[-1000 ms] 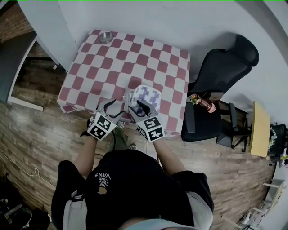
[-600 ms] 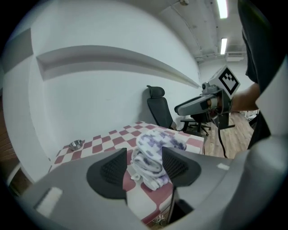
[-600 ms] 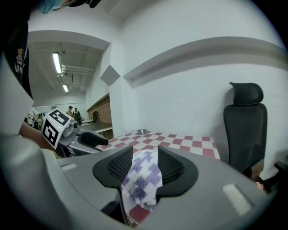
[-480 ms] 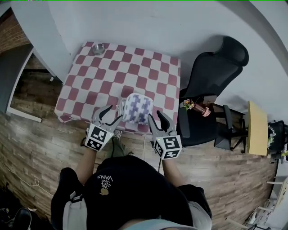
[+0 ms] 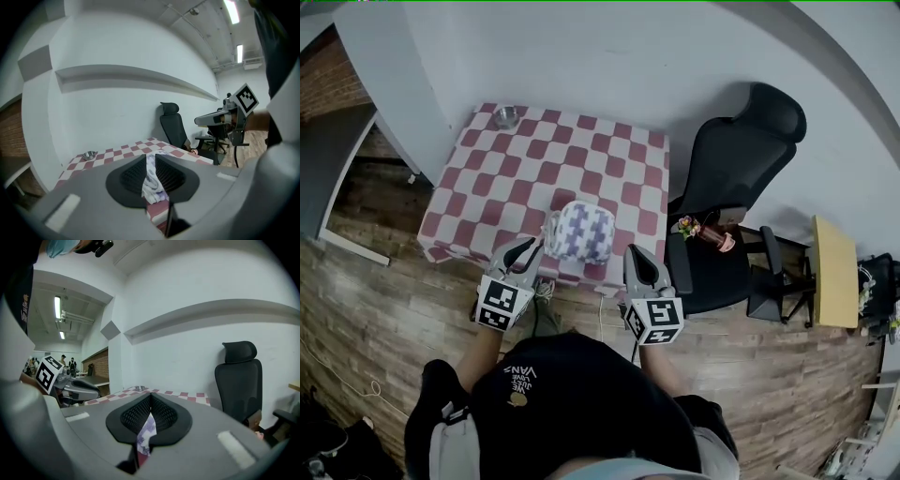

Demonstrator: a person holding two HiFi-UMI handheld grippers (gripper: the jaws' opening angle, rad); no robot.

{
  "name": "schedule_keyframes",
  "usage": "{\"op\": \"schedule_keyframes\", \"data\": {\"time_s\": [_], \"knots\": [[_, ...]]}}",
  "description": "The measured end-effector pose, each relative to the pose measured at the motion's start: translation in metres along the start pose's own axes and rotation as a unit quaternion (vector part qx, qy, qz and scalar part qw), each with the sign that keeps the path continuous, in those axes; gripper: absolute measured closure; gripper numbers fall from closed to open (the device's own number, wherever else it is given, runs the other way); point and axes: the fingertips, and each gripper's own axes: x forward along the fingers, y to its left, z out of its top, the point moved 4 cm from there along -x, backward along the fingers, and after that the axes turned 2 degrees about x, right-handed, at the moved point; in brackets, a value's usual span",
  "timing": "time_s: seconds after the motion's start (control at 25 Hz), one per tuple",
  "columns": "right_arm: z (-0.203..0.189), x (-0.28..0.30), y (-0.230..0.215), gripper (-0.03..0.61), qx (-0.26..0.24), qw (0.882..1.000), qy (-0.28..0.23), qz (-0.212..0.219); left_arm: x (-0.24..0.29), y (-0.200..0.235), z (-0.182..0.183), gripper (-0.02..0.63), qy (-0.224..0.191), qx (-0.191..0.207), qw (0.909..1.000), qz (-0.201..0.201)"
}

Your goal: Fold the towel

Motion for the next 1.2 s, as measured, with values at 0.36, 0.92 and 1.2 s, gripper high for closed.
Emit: {"op": "schedule_keyframes", "data": {"time_s": [0.36,0.92,1.2], "knots": [[-0.027,-0.015,0.003,0.572,0.004,1.000,0.027,-0.008,-0.014,-0.020,-0.017,0.611,0.011,-0.005,0.9999,-0.005],[-0.052,-0.026,0.004,0.574,-0.010,0.998,0.052,-0.030,-0.025,-0.031,-0.027,0.611,0.017,0.010,0.9998,0.008],[-0.048,-0.025,0.002,0.574,-0.009,0.998,0.050,-0.036,-0.024,-0.032,-0.027,0.611,0.019,0.009,0.9998,0.004]]}}
